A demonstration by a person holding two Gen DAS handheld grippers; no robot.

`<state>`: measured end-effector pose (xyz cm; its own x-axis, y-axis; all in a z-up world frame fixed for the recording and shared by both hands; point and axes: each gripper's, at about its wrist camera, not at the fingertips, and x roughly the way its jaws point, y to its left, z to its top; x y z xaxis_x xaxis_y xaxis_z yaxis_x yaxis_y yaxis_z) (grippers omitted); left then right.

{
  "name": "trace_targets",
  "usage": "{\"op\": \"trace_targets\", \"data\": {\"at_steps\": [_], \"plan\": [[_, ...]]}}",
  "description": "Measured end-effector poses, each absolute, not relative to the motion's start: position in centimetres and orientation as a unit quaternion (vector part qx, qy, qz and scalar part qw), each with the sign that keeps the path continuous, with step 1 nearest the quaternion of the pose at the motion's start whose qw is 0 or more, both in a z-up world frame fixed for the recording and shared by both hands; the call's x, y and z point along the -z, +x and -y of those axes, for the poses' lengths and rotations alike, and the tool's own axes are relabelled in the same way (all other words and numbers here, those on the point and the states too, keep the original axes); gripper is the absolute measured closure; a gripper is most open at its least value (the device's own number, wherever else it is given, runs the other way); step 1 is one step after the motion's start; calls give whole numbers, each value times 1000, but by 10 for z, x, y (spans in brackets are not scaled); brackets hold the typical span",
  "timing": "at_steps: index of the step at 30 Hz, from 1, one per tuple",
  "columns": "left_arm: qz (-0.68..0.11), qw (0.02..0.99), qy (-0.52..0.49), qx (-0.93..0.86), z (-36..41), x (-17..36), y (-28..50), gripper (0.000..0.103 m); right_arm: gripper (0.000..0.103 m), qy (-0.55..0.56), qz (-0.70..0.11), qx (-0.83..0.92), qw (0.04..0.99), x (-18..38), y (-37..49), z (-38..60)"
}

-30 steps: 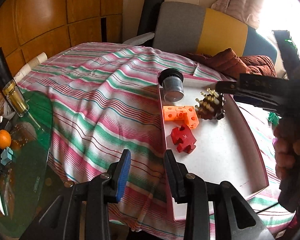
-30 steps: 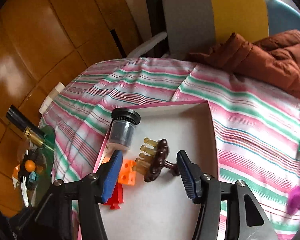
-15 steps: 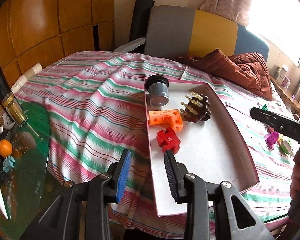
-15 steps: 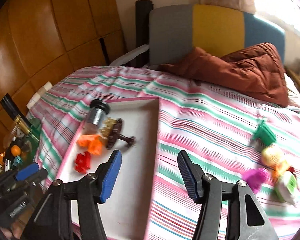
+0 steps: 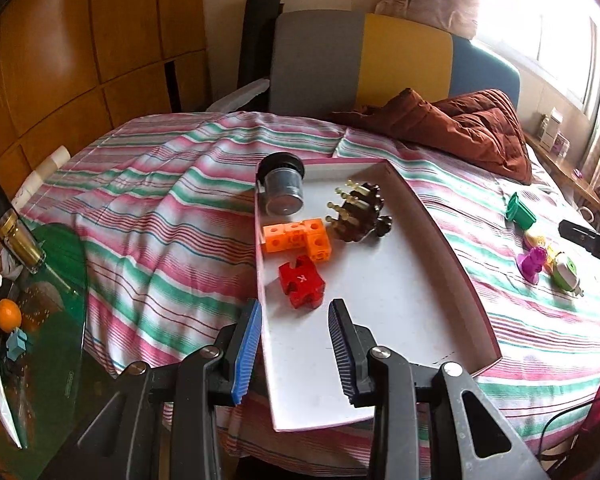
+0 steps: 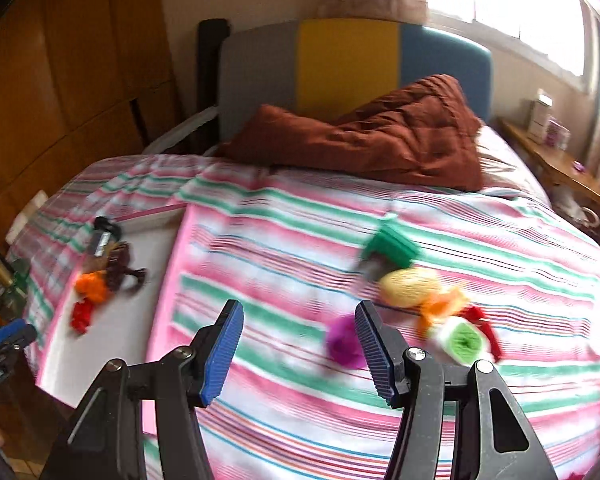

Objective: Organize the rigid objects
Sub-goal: 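Move the right gripper back to the toys while the left gripper moves toward the green spool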

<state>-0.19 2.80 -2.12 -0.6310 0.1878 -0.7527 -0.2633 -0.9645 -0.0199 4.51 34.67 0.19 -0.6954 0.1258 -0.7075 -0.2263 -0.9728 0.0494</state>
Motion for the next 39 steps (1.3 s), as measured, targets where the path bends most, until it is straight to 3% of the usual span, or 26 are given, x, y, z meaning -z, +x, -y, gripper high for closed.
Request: {"op": "trace_targets", "data": {"at_steps": [10, 21, 39], "plan": [[-65, 144, -411, -898, -50, 18, 2, 69, 44, -372, -78, -908, 175, 3, 83, -416], [-98, 165, -407, -893, -86, 12, 7, 69, 44, -367, -173, -881, 243, 18, 110, -484], [-128, 220, -402, -880, -158, 11, 16, 69, 42, -363, -221, -858, 288, 16, 127, -512]]}}
